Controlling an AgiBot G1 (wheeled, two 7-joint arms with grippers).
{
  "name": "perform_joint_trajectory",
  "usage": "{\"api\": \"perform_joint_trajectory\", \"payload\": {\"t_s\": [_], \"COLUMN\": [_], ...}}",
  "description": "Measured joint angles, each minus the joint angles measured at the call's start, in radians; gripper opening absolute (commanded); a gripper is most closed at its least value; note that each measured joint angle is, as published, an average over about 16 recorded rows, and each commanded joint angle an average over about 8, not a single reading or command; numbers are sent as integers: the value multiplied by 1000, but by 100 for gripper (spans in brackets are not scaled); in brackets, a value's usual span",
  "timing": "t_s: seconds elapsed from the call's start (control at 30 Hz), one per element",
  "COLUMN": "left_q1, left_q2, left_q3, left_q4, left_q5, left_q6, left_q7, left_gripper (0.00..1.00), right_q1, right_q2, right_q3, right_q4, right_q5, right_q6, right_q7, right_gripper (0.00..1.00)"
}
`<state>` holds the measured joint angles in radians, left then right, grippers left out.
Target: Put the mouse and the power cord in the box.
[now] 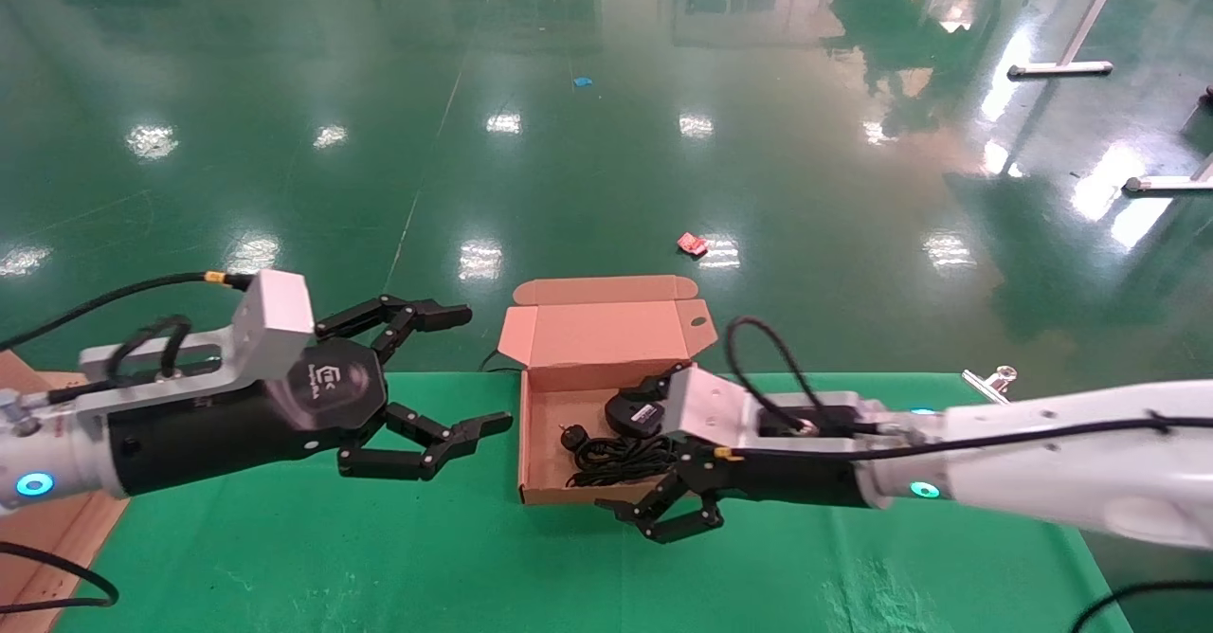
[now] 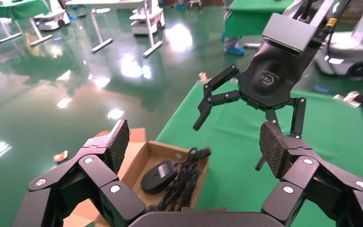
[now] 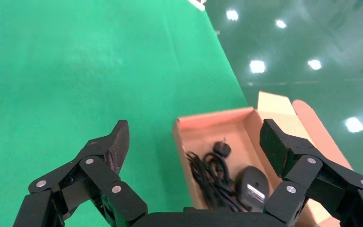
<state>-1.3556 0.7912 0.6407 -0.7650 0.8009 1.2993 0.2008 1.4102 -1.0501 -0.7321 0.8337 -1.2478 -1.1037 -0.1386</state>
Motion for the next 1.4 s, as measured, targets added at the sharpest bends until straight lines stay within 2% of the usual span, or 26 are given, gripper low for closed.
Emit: {"api": "perform_joint_trajectory", "payload": {"t_s": [1.03,1.4], "left_q1": [252,288], "left_q2": [-161,-183], "left_q3": [-324,-372], "left_q4": [-467,-537], "left_q5": [-63,-72], "left_q6": [176,200], "left_q7": [-348,-395], "left_gripper": [100,100], "right_q1": [-296,-346], "right_q2": [387,452], "right_q3": [399,466], "right_q4": [397,464], "right_q5": [456,533], "right_q6": [-345,-404], "right_q7": [287,331], "right_gripper": [100,100]}}
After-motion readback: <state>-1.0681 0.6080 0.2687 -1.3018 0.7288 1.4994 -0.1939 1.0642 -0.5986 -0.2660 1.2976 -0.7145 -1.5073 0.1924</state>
